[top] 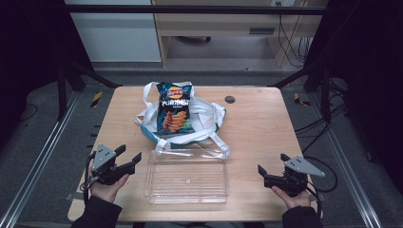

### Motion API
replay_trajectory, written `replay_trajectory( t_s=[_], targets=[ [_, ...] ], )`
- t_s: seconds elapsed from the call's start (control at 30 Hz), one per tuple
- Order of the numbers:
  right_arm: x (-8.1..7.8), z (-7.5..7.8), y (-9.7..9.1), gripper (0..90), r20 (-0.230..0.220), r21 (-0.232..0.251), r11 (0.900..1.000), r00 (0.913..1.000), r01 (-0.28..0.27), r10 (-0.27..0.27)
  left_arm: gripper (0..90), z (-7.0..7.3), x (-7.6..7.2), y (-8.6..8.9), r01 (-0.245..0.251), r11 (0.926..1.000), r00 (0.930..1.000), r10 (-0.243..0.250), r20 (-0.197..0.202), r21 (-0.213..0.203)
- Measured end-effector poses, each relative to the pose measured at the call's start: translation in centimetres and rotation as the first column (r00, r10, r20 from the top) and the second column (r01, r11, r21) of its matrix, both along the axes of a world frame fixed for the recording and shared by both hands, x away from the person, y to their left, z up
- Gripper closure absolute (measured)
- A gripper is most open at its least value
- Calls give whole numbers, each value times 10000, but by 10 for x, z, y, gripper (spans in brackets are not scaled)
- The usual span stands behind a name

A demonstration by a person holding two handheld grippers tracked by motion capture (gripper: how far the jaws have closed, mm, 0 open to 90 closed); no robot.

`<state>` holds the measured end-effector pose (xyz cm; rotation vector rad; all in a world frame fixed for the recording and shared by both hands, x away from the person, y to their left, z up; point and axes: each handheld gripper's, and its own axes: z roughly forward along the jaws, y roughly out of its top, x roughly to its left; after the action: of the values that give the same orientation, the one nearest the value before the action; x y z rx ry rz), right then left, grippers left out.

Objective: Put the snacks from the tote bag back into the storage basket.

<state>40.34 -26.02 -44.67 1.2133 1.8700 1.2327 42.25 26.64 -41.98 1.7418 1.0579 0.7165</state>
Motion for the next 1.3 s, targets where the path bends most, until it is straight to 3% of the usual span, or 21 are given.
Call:
replay_trajectory(
  t_s=[0.37,0.9,1.3],
  targets=[
    [0,0,-1,63,-48,11,10000,10000,34,-34,325,6,8,-5,-2,10000,10000,2,3,77],
    [0,0,-1,63,-27,31,10000,10000,6,-6,340,33,31,-21,100,9998,9989,-91,461,-192],
    [0,0,-1,64,1,23,10000,10000,38,-38,354,56,57,-29,-139,9992,9970,167,760,-375]
  ],
)
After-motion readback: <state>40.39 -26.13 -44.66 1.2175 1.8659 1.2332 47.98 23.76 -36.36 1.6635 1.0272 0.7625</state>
